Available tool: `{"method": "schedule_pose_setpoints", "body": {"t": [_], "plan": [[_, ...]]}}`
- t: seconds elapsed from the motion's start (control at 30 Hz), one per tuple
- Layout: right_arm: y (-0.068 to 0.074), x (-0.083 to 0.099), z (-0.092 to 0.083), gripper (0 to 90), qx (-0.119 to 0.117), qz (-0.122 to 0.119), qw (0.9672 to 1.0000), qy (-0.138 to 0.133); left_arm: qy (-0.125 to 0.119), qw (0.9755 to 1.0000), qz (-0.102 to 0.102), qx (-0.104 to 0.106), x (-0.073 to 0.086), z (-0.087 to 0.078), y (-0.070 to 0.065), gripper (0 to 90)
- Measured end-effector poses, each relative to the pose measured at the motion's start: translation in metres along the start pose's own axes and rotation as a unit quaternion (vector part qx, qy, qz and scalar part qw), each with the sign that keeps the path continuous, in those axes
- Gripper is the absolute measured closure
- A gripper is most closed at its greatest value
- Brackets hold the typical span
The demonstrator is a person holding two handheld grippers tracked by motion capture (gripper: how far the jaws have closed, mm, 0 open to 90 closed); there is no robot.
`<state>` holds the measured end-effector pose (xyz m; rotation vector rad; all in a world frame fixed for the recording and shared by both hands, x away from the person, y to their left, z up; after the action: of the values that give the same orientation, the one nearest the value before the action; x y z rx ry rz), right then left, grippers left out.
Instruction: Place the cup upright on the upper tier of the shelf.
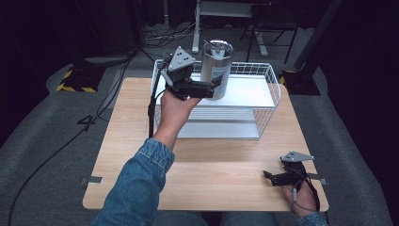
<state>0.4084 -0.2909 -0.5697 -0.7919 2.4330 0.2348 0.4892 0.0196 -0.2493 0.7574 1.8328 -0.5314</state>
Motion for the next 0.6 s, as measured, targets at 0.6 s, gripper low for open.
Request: {"method": "schedule_pose_setpoints", "body": {"t": [0.6], "plan": [[0.000,0.000,0.000,0.4,-0.001,-0.005,1.0000,0.001,-0.001,1.0000,0.004,-0.003,0.028,-0.056,-0.012,0.0]]}}
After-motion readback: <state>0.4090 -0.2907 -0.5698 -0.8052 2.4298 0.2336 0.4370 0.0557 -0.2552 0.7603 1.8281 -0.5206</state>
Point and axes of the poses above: each handheld gripper's, and its own axes: z roughly forward along the jaws, x roughly out of its underside, y roughly to its left, the point moved 9 cm from there along z, roughly forward along the jaws, and after that the axes turned 11 degrees about y, right-handed, at the moved point
